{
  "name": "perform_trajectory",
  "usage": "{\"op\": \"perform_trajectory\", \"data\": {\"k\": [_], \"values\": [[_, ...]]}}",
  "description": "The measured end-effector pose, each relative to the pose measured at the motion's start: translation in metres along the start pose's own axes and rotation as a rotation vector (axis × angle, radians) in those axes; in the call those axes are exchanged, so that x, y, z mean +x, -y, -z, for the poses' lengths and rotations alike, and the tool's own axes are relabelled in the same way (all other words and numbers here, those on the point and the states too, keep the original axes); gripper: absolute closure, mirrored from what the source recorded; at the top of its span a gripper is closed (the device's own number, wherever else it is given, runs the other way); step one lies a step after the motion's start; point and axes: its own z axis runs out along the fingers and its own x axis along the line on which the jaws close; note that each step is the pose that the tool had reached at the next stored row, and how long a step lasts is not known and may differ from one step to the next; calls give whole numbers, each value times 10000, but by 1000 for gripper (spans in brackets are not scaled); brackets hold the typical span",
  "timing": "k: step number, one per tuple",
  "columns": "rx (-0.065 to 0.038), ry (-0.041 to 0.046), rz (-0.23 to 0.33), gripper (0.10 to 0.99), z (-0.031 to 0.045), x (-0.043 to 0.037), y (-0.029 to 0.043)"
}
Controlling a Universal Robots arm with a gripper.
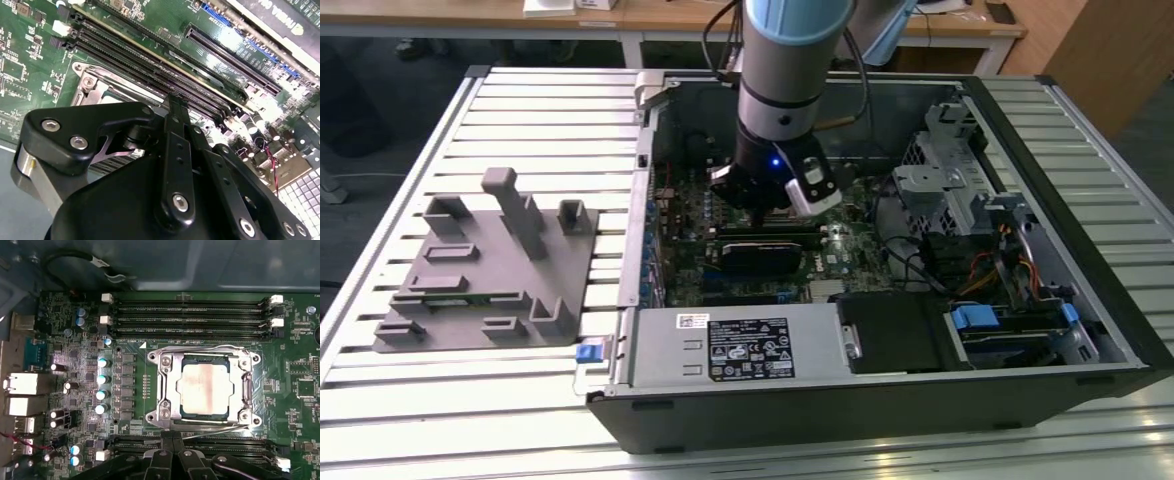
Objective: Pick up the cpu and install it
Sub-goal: 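Install the second cpu locking lever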
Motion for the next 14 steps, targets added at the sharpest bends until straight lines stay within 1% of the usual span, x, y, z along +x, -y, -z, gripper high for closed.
{"op": "perform_trajectory", "data": {"k": [3, 5, 9, 12, 14], "values": [[-142, 3, -23, 980, -1, 2, 8], [-208, 7, -46, 980, -1, 7, 20], [-232, 11, -87, 980, 1, 22, 45], [-237, 13, -111, 980, 0, 51, 47], [-262, 14, -115, 980, -1, 67, 52]]}}
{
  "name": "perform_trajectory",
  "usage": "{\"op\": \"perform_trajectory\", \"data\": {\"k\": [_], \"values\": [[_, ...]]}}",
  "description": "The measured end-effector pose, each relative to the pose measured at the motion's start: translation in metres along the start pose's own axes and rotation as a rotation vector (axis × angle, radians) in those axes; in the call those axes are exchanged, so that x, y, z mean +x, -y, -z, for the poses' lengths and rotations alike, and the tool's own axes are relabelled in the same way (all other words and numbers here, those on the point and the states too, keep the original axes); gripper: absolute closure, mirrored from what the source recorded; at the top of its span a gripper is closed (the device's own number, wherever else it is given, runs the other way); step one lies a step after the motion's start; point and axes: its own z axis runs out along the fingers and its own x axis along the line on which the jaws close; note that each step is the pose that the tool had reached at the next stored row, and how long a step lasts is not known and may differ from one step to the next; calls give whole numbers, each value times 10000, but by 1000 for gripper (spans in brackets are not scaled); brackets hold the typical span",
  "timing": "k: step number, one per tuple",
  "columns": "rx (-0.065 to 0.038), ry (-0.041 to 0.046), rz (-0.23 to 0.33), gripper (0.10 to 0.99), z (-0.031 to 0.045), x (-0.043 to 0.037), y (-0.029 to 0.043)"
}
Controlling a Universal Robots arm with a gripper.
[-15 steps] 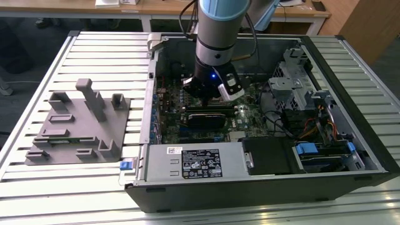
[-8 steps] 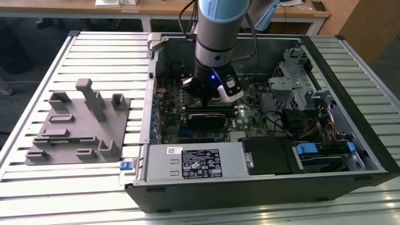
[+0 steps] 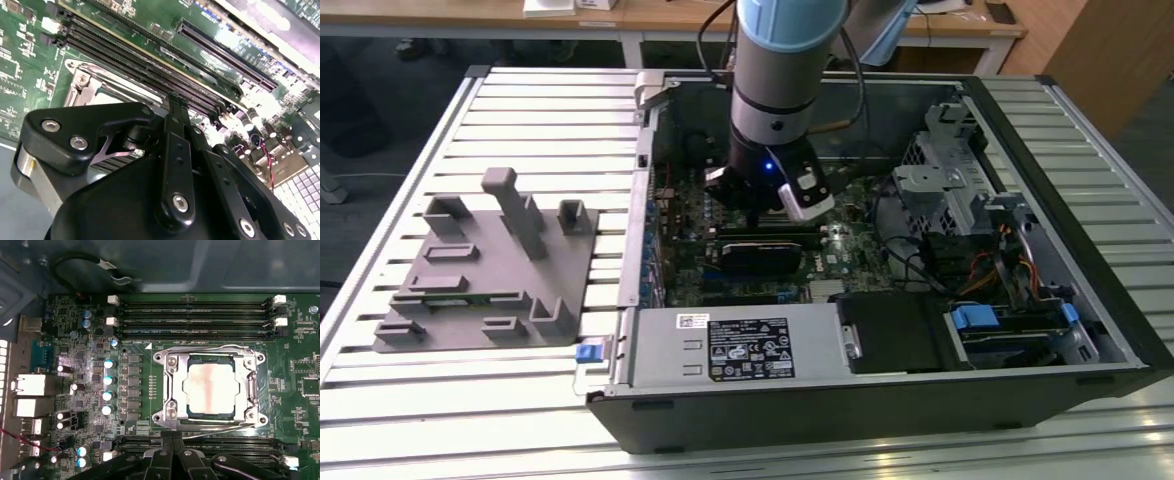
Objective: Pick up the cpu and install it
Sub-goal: 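Install the second cpu locking lever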
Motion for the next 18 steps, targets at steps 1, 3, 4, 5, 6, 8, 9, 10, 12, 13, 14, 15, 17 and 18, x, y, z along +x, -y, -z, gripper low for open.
{"op": "perform_trajectory", "data": {"k": [1, 3, 4, 5, 6, 8, 9, 10, 12, 13, 14, 15, 17, 18], "values": [[-14, 0, -4, 980, -3, 2, 3], [-60, 1, -10, 980, -15, 13, 8], [-84, 1, -9, 980, -22, 25, 9], [-104, 1, -8, 980, -29, 40, 11], [-123, 2, -8, 980, -36, 47, 12], [-179, 1, -5, 980, -57, 48, 17], [-212, 0, -5, 980, -69, 48, 20], [-247, -1, -5, 980, -79, 48, 21], [-323, -2, -3, 980, -90, 49, 23], [-358, -1, -2, 980, -94, 53, 23], [-393, -2, 0, 980, -98, 55, 24], [-420, -3, 2, 980, -103, 59, 24], [-463, -1, 2, 980, -112, 74, 29], [-481, 2, 4, 980, -116, 85, 31]]}}
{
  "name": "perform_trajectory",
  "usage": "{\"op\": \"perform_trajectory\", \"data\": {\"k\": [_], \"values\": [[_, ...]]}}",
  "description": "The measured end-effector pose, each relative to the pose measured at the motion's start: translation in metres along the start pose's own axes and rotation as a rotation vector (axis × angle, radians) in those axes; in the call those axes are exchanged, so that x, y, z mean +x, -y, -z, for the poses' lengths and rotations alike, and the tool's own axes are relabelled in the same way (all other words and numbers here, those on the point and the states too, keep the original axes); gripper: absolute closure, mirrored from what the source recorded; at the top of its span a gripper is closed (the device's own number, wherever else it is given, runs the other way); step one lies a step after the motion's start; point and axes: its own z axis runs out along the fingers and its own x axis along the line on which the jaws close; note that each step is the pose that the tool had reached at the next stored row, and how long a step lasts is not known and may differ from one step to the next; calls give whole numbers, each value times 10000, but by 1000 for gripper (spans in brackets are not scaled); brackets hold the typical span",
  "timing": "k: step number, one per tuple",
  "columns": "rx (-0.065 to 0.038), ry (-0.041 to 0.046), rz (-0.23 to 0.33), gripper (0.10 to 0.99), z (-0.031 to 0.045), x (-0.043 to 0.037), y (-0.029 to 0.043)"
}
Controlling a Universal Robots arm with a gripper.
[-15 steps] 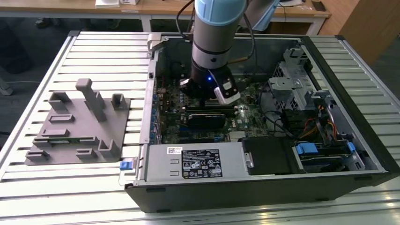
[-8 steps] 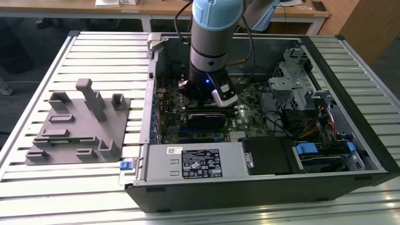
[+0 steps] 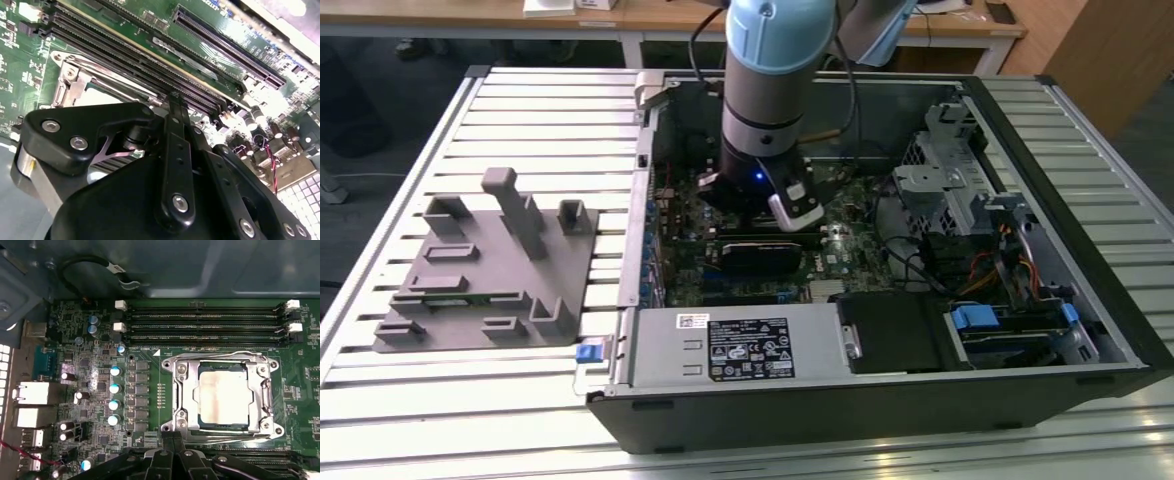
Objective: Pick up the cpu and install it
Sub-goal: 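Install the second cpu locking lever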
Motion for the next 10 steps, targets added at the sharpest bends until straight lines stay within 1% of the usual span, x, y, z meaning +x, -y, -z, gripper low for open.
{"op": "perform_trajectory", "data": {"k": [2, 7, 9, 10], "values": [[-39, 3, 1, 980, -6, 16, 3], [-124, 3, 4, 980, -17, 18, 5], [-173, 9, 7, 980, -23, 17, 2], [-170, 9, 5, 980, -22, 17, 3]]}}
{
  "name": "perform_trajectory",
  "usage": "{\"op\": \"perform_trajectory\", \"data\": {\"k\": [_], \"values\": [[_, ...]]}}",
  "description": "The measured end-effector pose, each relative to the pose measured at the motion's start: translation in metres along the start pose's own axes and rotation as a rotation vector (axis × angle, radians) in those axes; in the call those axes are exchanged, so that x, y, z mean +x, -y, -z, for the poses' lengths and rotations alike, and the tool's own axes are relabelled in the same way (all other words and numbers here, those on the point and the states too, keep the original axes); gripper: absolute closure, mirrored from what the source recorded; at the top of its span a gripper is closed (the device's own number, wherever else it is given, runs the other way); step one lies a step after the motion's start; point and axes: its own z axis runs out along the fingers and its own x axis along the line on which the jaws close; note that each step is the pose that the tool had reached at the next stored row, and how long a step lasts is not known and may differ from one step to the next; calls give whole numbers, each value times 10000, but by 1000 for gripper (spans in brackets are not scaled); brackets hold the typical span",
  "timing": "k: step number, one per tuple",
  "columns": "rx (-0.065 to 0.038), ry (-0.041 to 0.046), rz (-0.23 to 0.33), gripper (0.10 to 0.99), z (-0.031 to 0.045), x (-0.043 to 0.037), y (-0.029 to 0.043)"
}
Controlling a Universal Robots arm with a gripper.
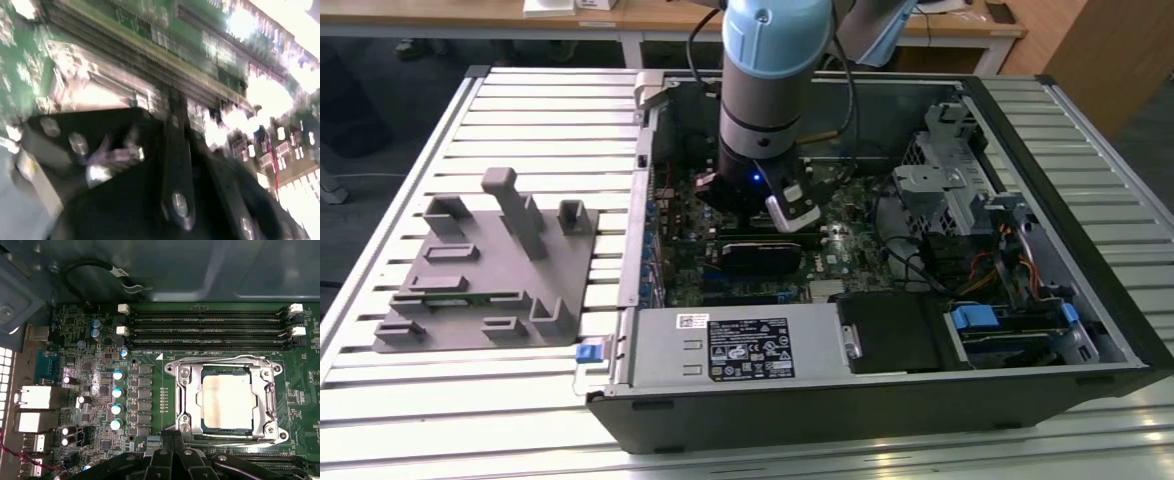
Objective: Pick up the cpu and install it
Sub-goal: 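Install the second cpu locking lever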
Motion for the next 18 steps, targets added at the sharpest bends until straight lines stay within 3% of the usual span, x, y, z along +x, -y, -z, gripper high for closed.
{"op": "perform_trajectory", "data": {"k": [18], "values": [[-9, -4, 1, 980, 8, 0, -3]]}}
